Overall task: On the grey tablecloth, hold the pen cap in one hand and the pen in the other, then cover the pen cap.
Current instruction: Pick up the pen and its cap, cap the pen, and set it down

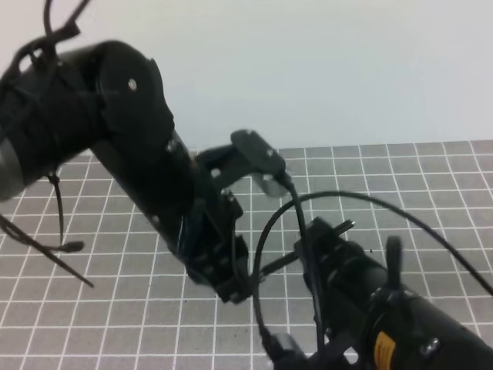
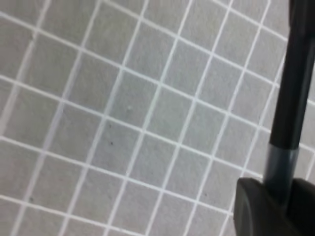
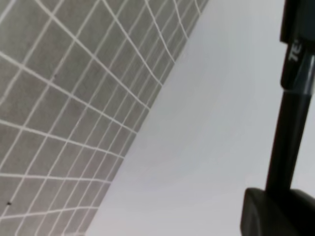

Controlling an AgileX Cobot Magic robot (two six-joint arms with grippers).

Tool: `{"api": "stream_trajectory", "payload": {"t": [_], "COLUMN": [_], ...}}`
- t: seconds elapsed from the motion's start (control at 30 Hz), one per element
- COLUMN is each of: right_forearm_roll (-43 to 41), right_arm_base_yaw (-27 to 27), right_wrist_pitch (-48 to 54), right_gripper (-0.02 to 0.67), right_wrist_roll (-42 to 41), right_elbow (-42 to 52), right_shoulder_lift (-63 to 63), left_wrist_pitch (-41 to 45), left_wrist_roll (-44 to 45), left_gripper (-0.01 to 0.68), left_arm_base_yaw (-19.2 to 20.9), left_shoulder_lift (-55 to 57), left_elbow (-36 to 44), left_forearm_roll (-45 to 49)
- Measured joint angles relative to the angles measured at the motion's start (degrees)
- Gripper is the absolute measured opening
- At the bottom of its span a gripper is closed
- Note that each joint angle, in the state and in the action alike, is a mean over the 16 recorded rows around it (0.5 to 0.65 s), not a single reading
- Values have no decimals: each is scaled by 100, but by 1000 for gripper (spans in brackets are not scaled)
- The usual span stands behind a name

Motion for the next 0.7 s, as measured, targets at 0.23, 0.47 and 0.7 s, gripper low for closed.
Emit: {"api": "stream_trajectory", "payload": {"t": [0.23, 0.47, 0.7], "right_forearm_roll": [0, 16, 53], "right_arm_base_yaw": [36, 42, 101], "right_wrist_pitch": [105, 122, 185], "right_gripper": [72, 72, 72], "right_wrist_roll": [284, 535, 1004], "right_elbow": [-6, -8, -1], "right_shoulder_lift": [-14, -27, -22], "left_wrist_pitch": [-3, -8, -8], "left_wrist_roll": [68, 52, 17], "left_gripper": [5, 0, 0], "left_arm_base_yaw": [-73, -106, -106], "left_shoulder_lift": [12, 22, 31], "left_elbow": [-272, -362, -362], "left_forearm_roll": [-73, -122, -54]}}
